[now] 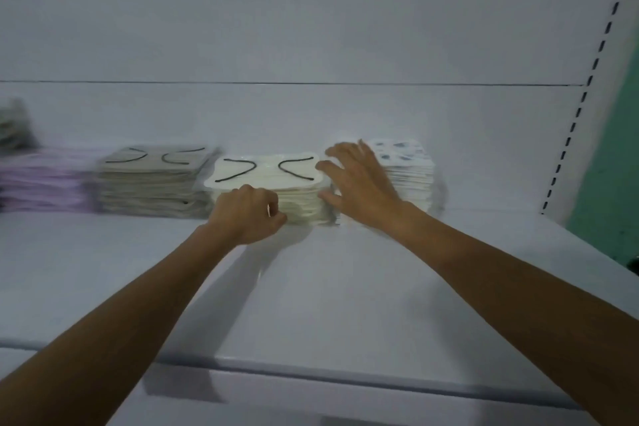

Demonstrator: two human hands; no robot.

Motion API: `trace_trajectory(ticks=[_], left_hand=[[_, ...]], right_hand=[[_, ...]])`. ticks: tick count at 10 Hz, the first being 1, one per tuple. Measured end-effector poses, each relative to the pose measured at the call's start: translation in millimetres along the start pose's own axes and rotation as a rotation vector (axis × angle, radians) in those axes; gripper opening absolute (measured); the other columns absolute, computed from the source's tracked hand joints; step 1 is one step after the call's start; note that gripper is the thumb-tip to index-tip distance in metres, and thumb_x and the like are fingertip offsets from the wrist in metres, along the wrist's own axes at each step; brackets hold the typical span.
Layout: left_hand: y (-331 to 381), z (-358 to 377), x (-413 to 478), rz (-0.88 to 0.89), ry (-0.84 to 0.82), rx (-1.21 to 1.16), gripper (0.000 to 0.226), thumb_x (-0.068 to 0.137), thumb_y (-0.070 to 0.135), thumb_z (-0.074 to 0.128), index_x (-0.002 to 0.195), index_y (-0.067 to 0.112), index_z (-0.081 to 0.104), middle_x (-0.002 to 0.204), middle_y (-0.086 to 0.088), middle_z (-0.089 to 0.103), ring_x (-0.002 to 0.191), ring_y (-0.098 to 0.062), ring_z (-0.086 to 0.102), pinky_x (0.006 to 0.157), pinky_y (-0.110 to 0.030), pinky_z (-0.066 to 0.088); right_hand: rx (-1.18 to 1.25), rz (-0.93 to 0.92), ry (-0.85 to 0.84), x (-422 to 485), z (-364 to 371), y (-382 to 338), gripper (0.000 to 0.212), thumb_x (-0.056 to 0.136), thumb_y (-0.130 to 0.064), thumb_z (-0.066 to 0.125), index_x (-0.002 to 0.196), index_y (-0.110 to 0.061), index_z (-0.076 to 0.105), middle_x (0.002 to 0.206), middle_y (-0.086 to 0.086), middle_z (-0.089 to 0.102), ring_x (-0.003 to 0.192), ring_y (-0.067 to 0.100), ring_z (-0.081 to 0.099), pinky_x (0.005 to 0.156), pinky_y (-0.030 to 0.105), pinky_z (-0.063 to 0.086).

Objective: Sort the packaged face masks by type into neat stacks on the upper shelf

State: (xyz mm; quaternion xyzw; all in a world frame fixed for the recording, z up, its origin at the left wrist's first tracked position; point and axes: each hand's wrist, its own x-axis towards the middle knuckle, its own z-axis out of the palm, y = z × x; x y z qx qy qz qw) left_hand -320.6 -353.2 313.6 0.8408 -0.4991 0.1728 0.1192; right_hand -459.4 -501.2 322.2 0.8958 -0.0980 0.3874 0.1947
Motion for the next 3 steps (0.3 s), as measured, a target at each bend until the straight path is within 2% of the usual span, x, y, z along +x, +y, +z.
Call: trace_trajectory(ticks=[1,2,3], left_hand=[[-20.0,-2.9,5.2,-0.076,-0.055,-0.127,0.02,0.087,0.037,0.052,0.099,0.023,0.061,0.108,-0.002,0.066,0.103,-0.025,0.058,0.083,-0.033,0.044],[-29.7,-8.8,8.3,-0.109,-0.117,-0.318,0.027,0.092,0.036,0.048,0.11,0.018,0.056,0.115,-0.003,0.063,0.106,-0.023,0.055,0.086,-0.031,0.041],[-36.2,-9.8,1.7,-0.045,-0.066,-0.358,0.026,0.093,0.039,0.045,0.109,0.02,0.055,0.108,-0.003,0.065,0.096,-0.02,0.057,0.081,-0.03,0.04]], right_hand=[[-0.012,-0.12,0.097,12.8,8.9,-31.1,0.024,0.059,-0.006,0.074,0.081,-0.006,0.066,0.076,0.009,0.06,0.072,0.03,0.059,0.064,0.035,0.048],[-0.048,-0.172,0.143,21.7,15.0,-48.9,0.019,0.062,-0.01,0.065,0.081,-0.009,0.064,0.079,0.007,0.06,0.075,0.026,0.055,0.066,0.031,0.034],[-0.065,-0.141,0.156,26.4,19.8,-58.5,0.017,0.063,-0.011,0.062,0.079,-0.009,0.063,0.077,0.006,0.059,0.072,0.024,0.056,0.062,0.029,0.036]])
